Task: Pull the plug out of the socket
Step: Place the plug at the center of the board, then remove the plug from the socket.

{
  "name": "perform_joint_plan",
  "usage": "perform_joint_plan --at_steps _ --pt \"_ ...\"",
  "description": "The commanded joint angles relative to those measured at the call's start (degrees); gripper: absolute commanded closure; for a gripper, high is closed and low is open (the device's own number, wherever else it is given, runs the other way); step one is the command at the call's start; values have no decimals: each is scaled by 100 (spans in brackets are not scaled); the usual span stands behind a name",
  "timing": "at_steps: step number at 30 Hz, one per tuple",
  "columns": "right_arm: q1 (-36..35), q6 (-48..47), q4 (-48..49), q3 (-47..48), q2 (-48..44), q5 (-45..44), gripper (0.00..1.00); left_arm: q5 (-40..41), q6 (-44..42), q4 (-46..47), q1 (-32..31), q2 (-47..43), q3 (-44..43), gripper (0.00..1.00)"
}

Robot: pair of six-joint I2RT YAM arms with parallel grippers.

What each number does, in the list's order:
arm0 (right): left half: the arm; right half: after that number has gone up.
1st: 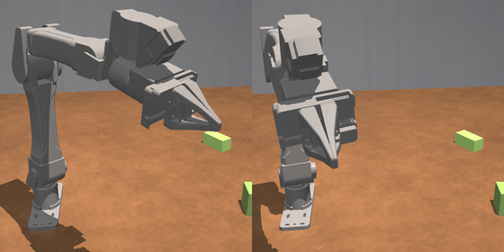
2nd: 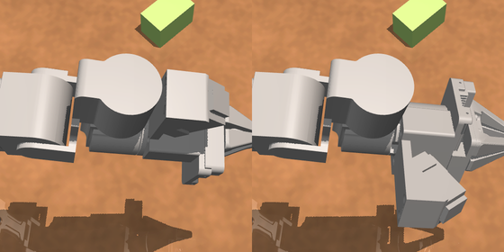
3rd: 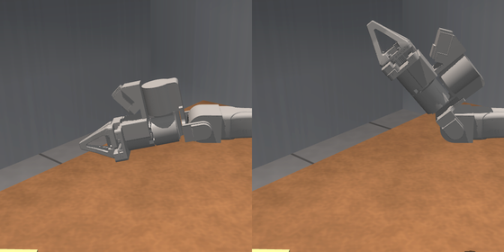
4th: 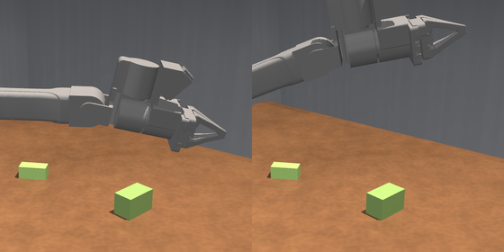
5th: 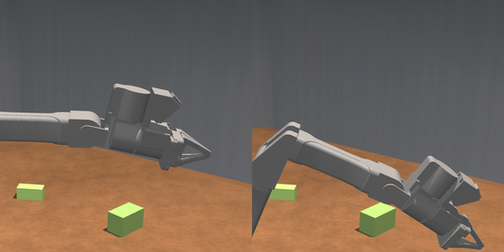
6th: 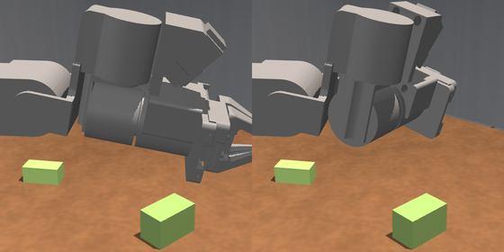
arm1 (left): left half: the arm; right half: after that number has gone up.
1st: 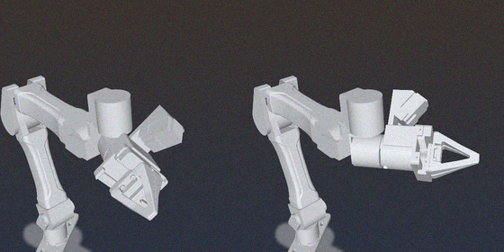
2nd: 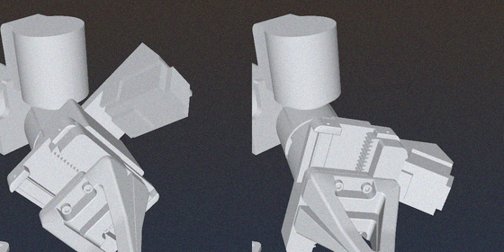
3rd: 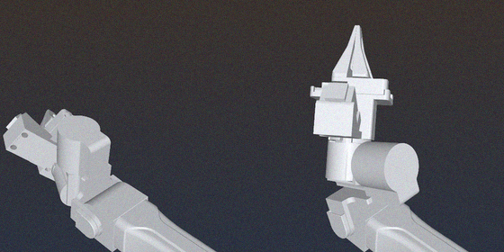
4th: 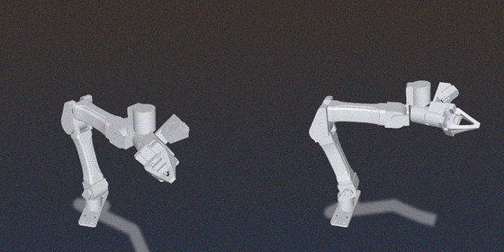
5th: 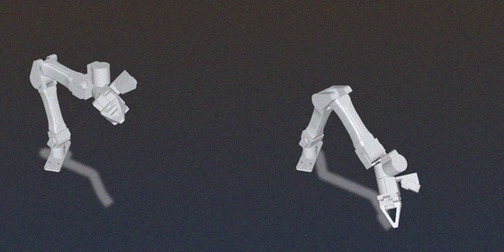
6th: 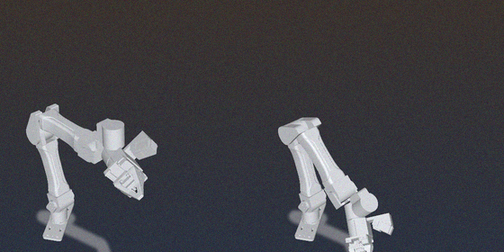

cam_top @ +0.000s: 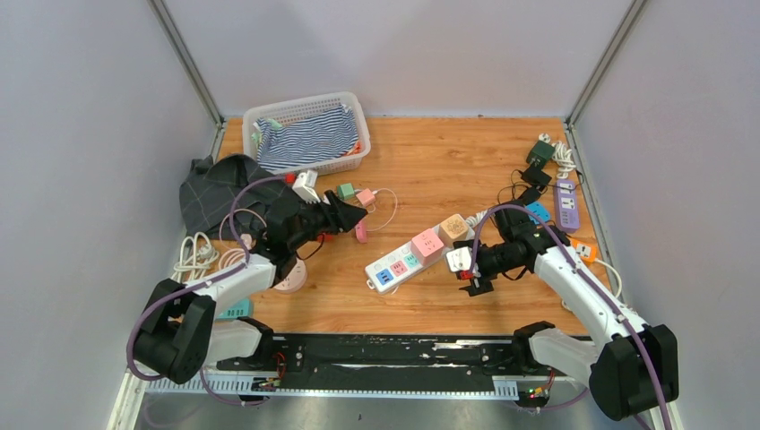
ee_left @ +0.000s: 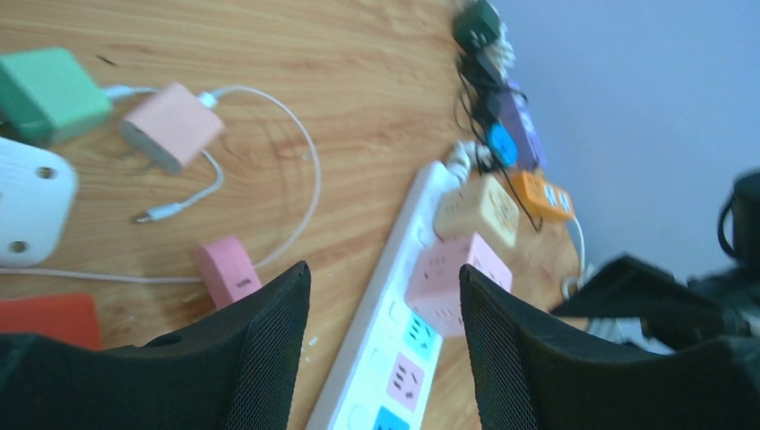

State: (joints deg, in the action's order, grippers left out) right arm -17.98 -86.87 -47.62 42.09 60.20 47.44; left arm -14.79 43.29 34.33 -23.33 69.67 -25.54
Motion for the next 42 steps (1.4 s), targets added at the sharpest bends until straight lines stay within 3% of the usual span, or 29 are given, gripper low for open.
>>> perform_joint_plan --at_steps 1,13,25,27,30,33,38,42 --pt "101 -69 -125 -95 -53 143 28 -1682 -512 18 17 90 -144 37" --pt "204 -49 -135 -80 -53 195 28 -1889 -1033 40 -632 -258 -66 27" --pt "289 -5 -153 -60 -60 257 28 -650 -1879 446 -1621 -1335 35 23" --pt "308 -1 -153 -54 -68 269 28 -652 -1863 782 -1622 -1370 110 17" --pt "352 12 -152 -51 -94 313 27 -401 -1790 1310 -1622 -1205 294 1" --pt "386 12 -161 -51 -123 340 27 -231 -1419 1777 -1561 -853 413 0" --pt "443 12 -165 -51 -145 362 27 -1079 -797 2870 -1507 143 383 0" --pt "445 12 -162 -58 -126 349 27 -1721 -275 2957 -1515 1019 -44 0"
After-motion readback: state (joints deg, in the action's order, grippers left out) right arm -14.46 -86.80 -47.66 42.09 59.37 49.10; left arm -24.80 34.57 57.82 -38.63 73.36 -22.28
